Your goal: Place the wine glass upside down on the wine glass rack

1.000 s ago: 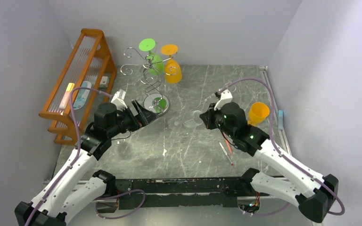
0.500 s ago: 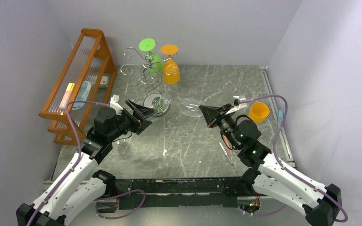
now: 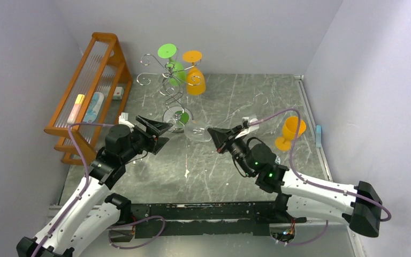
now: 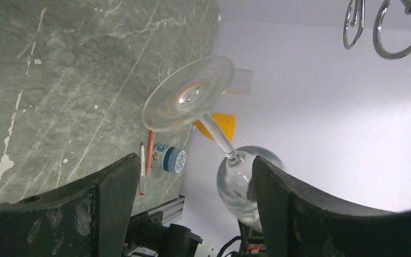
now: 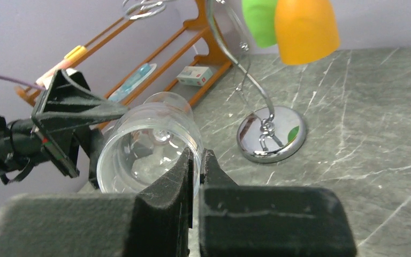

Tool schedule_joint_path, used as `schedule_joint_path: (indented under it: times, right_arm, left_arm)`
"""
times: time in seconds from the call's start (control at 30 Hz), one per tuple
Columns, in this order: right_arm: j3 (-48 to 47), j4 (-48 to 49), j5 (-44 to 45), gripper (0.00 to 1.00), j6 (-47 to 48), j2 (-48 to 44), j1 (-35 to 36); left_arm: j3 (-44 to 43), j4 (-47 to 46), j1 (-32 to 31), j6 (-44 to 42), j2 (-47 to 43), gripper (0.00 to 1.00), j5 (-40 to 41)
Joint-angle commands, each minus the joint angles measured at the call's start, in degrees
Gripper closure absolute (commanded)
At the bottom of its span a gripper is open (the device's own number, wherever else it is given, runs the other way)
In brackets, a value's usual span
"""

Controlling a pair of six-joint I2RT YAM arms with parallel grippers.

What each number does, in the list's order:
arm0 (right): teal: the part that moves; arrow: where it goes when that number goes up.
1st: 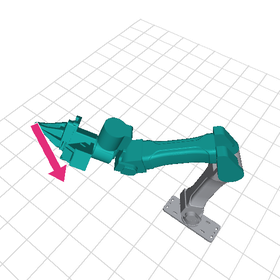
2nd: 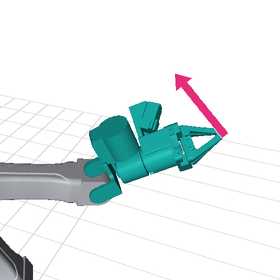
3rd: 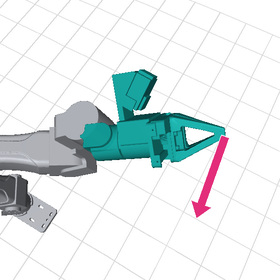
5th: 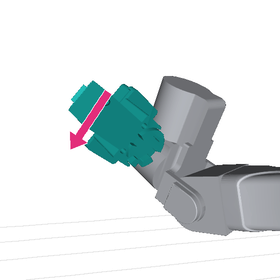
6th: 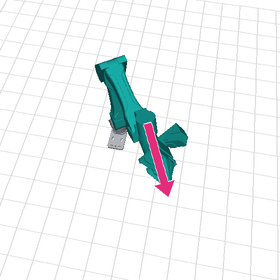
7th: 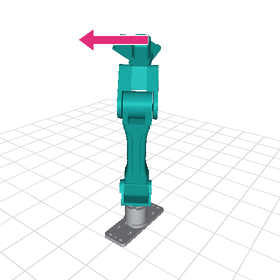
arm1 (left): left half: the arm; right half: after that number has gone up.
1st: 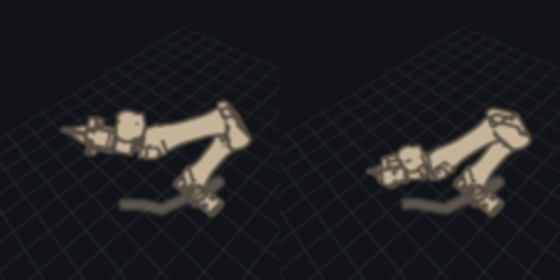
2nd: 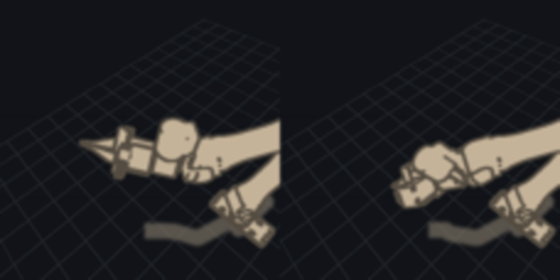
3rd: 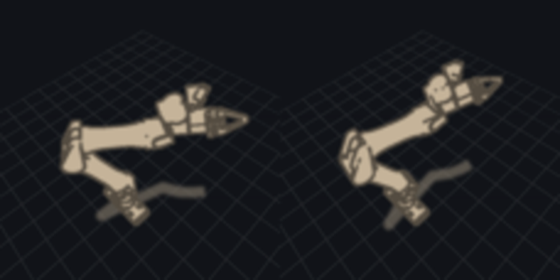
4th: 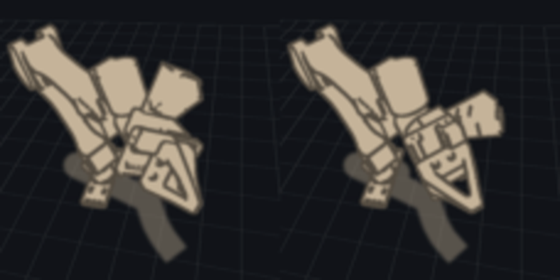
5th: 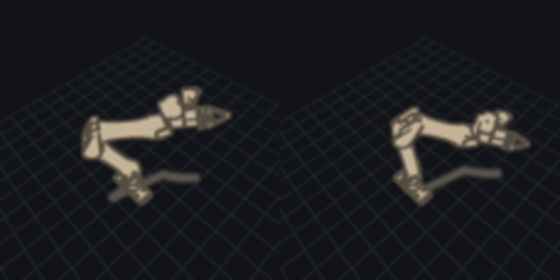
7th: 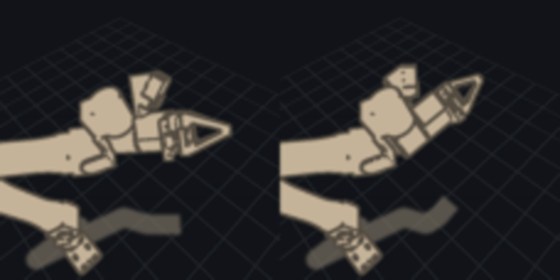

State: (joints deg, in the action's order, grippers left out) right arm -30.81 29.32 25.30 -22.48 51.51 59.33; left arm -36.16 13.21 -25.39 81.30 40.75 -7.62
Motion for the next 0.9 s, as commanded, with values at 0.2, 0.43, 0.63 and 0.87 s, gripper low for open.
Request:
schedule_joint_path:
  times: [0.2,0.43,0.63,0.87]
  right_arm:
    - [-3.38,17.01,13.86,1.0,15.83,8.17,12.43]
    - [-2.95,26.59,17.1,1.0,21.6,13.21,17.47]
    - [-3.12,31.06,17.71,1.0,23.89,16.56,19.56]
    - [-2.99,34.73,17.85,1.0,25.64,19.38,20.69]
  left_arm:
    - [-0.55,2.04,0.14,5.06,-0.85,0.29,3.88]
    - [0.75,0.15,0.08,7.75,0.53,0.34,2.06]
    - [1.83,-2.39,0.12,12.33,0.15,0.49,0.67]
    - [2.54,-4.7,0.08,14.67,1.01,0.81,-1.86]
